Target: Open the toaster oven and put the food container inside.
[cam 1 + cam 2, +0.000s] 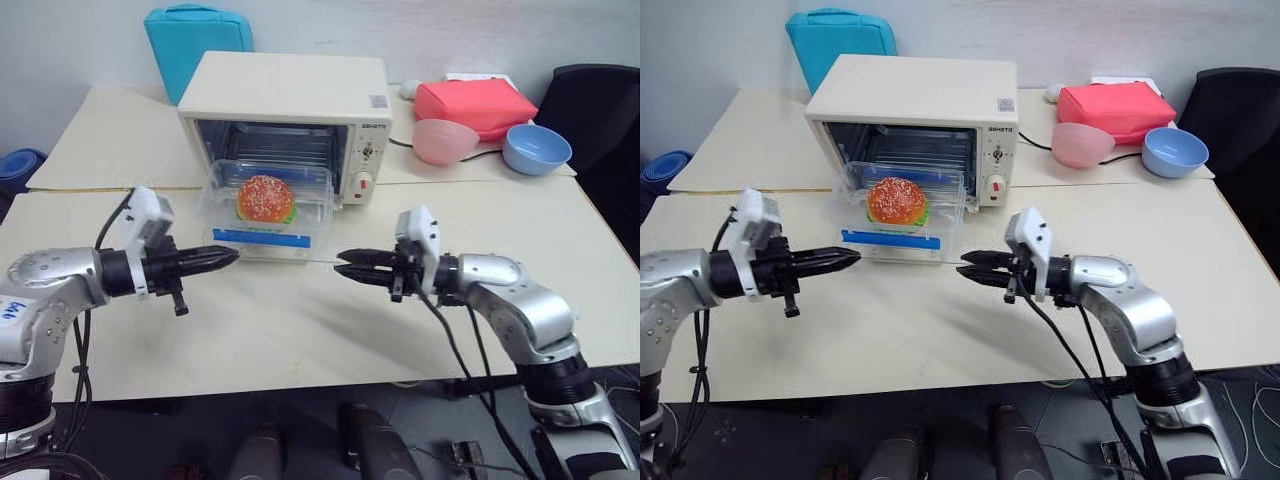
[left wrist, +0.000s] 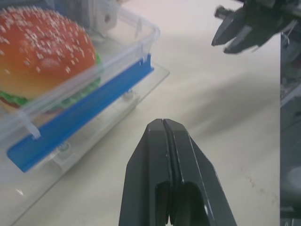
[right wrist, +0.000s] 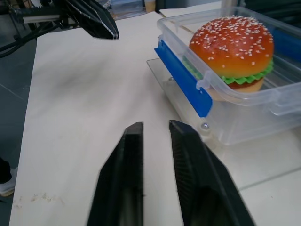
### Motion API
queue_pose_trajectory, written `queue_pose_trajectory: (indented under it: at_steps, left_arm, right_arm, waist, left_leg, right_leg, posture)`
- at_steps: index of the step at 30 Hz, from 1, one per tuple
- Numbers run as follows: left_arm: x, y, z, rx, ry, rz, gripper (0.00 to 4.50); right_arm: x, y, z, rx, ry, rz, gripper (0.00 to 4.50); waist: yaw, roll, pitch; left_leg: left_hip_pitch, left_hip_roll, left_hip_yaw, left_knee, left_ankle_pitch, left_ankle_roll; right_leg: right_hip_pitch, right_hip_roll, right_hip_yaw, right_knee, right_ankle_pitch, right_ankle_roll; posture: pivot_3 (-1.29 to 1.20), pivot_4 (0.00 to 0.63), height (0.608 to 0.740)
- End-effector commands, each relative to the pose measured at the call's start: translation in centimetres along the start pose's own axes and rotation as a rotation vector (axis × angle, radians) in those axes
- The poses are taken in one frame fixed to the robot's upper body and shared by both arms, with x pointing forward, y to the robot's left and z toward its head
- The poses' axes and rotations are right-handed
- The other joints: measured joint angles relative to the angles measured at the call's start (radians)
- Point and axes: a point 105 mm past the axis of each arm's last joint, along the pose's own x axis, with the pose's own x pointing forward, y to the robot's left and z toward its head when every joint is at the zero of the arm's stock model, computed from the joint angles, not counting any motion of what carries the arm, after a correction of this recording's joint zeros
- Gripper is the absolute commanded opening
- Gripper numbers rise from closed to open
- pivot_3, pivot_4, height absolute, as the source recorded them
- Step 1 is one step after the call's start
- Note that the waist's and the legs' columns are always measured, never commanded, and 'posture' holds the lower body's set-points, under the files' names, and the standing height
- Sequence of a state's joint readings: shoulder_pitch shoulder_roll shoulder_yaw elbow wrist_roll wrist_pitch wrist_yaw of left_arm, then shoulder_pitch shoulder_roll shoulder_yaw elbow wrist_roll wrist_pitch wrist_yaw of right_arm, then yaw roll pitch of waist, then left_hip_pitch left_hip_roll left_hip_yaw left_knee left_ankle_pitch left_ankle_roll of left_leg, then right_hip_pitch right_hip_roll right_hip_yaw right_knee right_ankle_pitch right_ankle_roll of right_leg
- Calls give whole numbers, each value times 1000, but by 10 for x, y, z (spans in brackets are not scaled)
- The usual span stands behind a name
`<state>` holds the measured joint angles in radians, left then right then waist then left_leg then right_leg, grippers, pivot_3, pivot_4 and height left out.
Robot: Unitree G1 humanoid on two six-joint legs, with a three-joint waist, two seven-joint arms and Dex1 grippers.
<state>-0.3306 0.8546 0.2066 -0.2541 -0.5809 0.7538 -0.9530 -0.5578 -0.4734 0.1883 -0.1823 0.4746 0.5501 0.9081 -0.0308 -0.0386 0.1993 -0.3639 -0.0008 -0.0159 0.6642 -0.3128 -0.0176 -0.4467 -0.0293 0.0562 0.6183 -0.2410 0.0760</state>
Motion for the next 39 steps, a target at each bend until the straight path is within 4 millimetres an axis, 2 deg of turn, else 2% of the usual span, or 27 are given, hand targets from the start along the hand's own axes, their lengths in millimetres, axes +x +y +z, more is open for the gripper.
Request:
queue_pose_trajectory:
  at_steps: [1,5,11,13,17,23,25,27,30,34,38,39]
  left_arm:
    - [8,14,-5,50,23,69,0]
    - [22,37,-8,37,29,172,0]
    - [45,47,5,53,-42,202,0]
    - [53,57,14,52,-82,247,0]
    - [67,90,37,4,-197,415,0]
    - [83,113,63,2,-284,519,0]
    - [84,110,71,5,-307,484,0]
    - [78,107,73,15,-306,455,0]
    - [57,98,71,31,-296,401,0]
    - [3,66,66,76,-257,272,0]
    - [-49,43,63,68,-204,243,0]
    - [-60,34,62,54,-189,216,379]
  right_arm:
    - [16,-7,3,-47,-2,-25,24]
    - [40,-21,4,-78,0,-79,24]
    - [58,-52,7,-129,3,-222,24]
    - [61,-66,12,-149,-7,-287,24]
    - [69,-91,23,-175,-40,-404,24]
    - [79,-106,31,-189,-69,-460,24]
    - [80,-106,34,-190,-85,-454,24]
    - [77,-103,34,-190,-97,-434,24]
    - [67,-92,36,-168,-131,-376,24]
    - [33,-61,34,-124,-155,-272,24]
    - [-2,-27,8,-91,-56,-200,24]
    - [-9,-21,1,-81,-27,-201,0]
  waist:
    - [0,0,0]
    - [1,0,0]
    - [0,0,0]
    - [0,0,0]
    - [0,0,0]
    - [-9,0,0]
    - [-15,0,0]
    - [-23,0,0]
    - [-31,0,0]
    - [-36,0,0]
    - [-25,0,0]
    - [-24,0,0]
  left_leg:
    - [0,0,0,0,0,0]
    - [-3,0,-1,0,0,0]
    - [-6,-1,-1,0,0,0]
    - [-7,-1,0,0,0,0]
    - [-7,-2,0,1,1,-1]
    - [-9,-1,2,-1,1,-1]
    - [-12,-1,3,-1,1,-2]
    - [-13,-1,3,-1,2,-2]
    - [-14,-1,3,-1,2,-2]
    - [-15,2,2,-2,1,-3]
    - [-17,3,-1,-2,0,-3]
    - [-17,3,-1,-2,0,-3]
  right_leg:
    - [0,0,0,0,0,0]
    - [-3,-1,-1,2,1,1]
    - [-6,-2,-3,3,1,2]
    - [-7,-2,-3,3,1,2]
    - [-9,-2,-3,4,1,2]
    - [-12,-2,-2,8,2,2]
    - [-15,-2,-1,9,3,2]
    - [-16,-2,0,9,3,3]
    - [-17,-1,0,8,3,3]
    - [-18,0,1,8,2,2]
    - [-18,-1,1,6,1,0]
    - [-18,-1,1,6,1,0]
  posture:
    - [0,150,740]
    - [0,150,740]
    - [0,150,740]
    - [0,150,740]
    - [0,150,740]
    - [0,150,740]
    - [0,150,740]
    - [0,150,740]
    - [0,150,740]
    - [0,150,740]
    - [0,150,740]
    - [0,150,740]
